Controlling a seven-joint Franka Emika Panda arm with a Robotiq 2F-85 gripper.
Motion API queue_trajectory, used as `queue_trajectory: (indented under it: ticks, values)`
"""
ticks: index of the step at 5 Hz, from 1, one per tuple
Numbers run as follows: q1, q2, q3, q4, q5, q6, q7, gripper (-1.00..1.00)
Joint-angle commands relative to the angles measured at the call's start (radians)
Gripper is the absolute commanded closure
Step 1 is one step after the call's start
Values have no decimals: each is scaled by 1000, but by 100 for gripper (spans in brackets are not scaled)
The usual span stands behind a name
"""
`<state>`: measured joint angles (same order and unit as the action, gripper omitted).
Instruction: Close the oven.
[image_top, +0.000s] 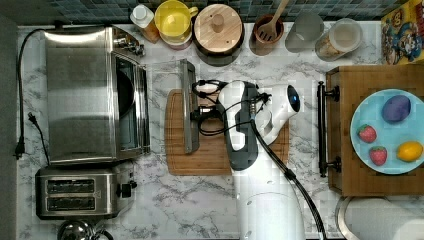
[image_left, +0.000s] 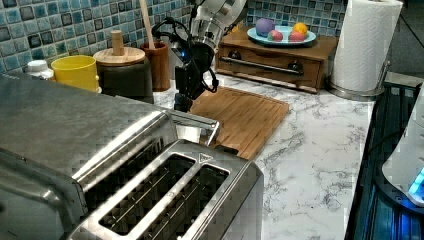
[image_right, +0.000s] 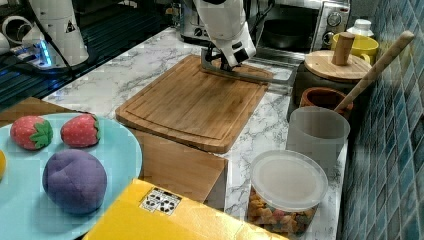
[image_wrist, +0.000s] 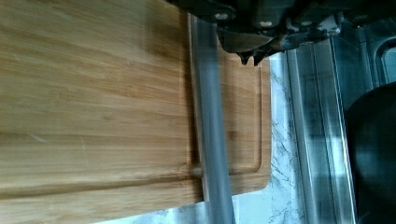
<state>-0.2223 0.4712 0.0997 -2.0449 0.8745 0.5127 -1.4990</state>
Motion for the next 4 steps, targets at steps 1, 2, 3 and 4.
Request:
queue_trajectory:
  ticks: [1,2,3,4]
  values:
    - [130,-153,175,96,-23,-113,72,100]
    - [141,-203,200,90,-18,-96,78,100]
    - [172,-245,212,106,-56,-81,118,100]
    - [201,-274,236,120,-126,-34,166,100]
